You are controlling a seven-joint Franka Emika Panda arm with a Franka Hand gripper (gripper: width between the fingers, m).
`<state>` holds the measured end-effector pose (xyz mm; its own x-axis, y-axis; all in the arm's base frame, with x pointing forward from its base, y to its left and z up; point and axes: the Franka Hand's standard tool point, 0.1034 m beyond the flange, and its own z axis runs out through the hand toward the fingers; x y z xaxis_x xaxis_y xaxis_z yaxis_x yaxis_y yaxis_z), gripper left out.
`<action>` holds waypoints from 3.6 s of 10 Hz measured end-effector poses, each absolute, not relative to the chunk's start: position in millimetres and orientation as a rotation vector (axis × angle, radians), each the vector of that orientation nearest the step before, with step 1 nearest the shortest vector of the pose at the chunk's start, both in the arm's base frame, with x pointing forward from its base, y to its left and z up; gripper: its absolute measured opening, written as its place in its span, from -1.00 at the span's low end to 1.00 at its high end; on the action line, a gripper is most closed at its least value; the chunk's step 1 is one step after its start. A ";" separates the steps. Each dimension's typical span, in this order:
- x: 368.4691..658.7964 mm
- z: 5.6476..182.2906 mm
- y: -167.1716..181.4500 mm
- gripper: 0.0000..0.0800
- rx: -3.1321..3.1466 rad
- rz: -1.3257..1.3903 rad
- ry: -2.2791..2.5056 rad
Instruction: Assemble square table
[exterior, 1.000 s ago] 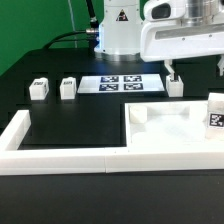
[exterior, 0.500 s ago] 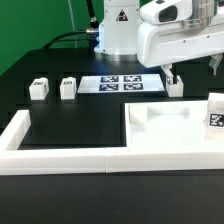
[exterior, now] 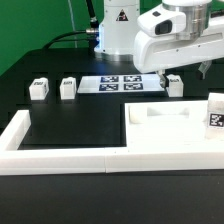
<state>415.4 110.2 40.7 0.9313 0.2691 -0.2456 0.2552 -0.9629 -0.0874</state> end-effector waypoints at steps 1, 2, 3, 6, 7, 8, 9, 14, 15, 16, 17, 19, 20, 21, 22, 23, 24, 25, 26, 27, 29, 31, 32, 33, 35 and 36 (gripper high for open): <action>418.6 40.6 111.9 0.62 -3.022 0.481 -0.416; 415.4 39.5 111.7 0.62 -3.008 0.569 -0.414; 407.4 38.9 106.2 0.62 -2.988 0.746 -0.414; 387.2 34.2 91.5 0.62 -2.905 1.189 -0.195; 388.8 32.5 89.9 0.62 -2.863 1.307 -0.193; 388.7 30.6 90.0 0.62 -2.834 1.378 -0.191; 384.3 30.2 89.2 0.62 -2.783 1.487 -0.183; 379.6 9.4 111.1 0.62 -2.832 1.487 -0.121; 380.0 8.0 110.0 0.62 -2.840 1.471 -0.120; 379.9 7.6 109.2 0.62 -2.838 1.473 -0.116; 379.9 7.5 108.7 0.30 -2.838 1.473 -0.114; 379.9 7.4 108.2 -0.28 -2.837 1.474 -0.112; 379.9 7.4 107.9 -0.28 -2.836 1.474 -0.111; 380.0 7.4 107.7 -0.27 -2.836 1.474 -0.110; 380.1 7.4 107.4 -0.27 -2.836 1.473 -0.109; 380.2 7.4 107.1 -0.27 -2.835 1.473 -0.108; 380.3 7.4 106.7 -0.27 -2.835 1.473 -0.106; 380.3 7.4 106.4 -0.27 -2.835 1.473 -0.105; 380.4 7.4 106.2 -0.27 -2.834 1.473 -0.104; 383.0 13.2 103.5 -0.27 -2.821 1.490 -0.108; 417.4 59.3 91.1 -0.27 -2.835 1.414 -0.091; 432.4 99.7 76.4 -0.27 -2.842 1.351 -0.067; 436.4 104.6 73.6 -0.27 -2.870 1.277 -0.057; 440.9 100.1 74.8 -0.27 -2.919 1.150 -0.059; 443.0 102.0 73.3 -0.27 -2.968 0.985 -0.060; 457.8 107.6 63.9 -0.27 -2.980 0.891 -0.086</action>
Offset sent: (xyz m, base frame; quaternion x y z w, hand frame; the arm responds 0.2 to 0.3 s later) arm -0.0204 -0.0180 -0.0058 -0.0079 -0.2389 0.0433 0.9700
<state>457.8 63.9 107.6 0.8344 0.0618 -0.5476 0.0446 -0.9980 -0.0447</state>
